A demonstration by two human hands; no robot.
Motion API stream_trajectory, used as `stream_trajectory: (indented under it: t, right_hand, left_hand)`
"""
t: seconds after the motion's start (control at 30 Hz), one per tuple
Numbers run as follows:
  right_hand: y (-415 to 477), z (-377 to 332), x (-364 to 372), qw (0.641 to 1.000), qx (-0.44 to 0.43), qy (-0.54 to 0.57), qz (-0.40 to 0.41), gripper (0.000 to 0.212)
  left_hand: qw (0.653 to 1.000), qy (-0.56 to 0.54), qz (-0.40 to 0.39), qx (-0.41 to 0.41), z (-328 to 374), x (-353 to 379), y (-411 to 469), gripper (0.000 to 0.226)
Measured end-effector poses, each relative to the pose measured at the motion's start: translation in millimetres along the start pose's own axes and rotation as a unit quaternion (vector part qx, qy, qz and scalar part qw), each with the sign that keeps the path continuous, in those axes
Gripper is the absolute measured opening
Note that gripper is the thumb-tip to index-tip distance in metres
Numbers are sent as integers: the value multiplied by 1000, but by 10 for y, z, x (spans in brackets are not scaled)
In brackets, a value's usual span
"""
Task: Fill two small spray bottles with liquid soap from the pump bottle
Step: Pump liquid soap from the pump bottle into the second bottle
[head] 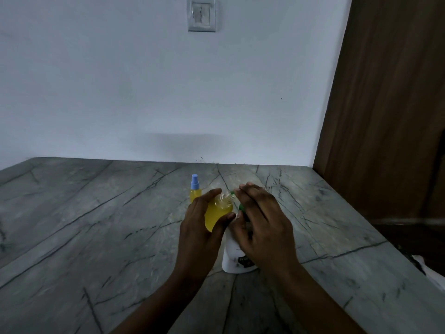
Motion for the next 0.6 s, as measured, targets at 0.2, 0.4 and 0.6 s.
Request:
stream_trajectory:
  t: [0.2, 0.4, 0.6]
  right_hand:
    - [-25, -1, -2, 1000, 10, 14, 12, 51]
    - [-81, -14, 30, 1000, 2, 11, 16, 47]
    - [-142, -28, 41, 1000, -6, 2, 28, 45]
  left_hand:
    - [1000, -4, -1, -1, -14, 5, -1, 39]
    - [1000, -1, -11, -12, -29, 25, -7, 41]
    - [1000, 5, -14, -13, -66, 50, -31, 42]
Point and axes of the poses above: each hand's wrist, its own y-axis towards the middle knuckle, its own x-axis out of the palm, z = x × y, the point moved 9 cm from there along y, towards the middle knuckle, and after that the axes turned 6 degrees about -x, right-handed, at the moved point
